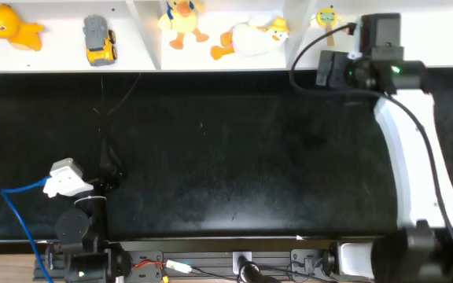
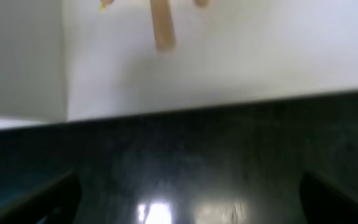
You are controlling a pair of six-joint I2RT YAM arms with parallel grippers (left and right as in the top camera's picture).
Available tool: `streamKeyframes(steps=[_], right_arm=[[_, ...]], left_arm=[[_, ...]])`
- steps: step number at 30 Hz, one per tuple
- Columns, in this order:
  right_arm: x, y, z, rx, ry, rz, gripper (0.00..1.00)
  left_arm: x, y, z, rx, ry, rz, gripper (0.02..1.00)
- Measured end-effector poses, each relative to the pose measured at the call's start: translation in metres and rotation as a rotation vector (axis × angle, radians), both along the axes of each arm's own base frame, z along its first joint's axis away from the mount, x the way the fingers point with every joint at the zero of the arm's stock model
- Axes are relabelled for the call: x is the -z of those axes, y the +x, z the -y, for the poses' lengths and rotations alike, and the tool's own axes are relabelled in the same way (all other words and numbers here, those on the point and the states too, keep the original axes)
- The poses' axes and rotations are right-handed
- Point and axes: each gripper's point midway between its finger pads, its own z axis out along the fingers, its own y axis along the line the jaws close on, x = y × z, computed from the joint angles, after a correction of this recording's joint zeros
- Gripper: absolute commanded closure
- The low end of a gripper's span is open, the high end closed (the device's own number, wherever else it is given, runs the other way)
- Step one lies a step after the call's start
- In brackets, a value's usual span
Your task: Store Toys
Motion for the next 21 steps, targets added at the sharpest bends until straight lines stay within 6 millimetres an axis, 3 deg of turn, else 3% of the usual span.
streamKeyframes(steps=[3, 8, 21], right_arm=[[-0.016, -0.032, 0.001, 0.068, 0.038, -0.027, 0.007], [-0.018, -0.087, 0.017, 0.301, 0.127, -0.148, 0.003], [0.008, -0.166, 0.135, 0.989, 0.258, -0.187, 0.003]], left_arm=[[0.0, 0.0, 0.0, 0.0, 0.0, 0.0, 0.02], [0.0, 0.0, 0.0, 0.0, 0.0, 0.0, 0.02], [0.0, 0.0, 0.0, 0.0, 0.0, 0.0, 0.02]])
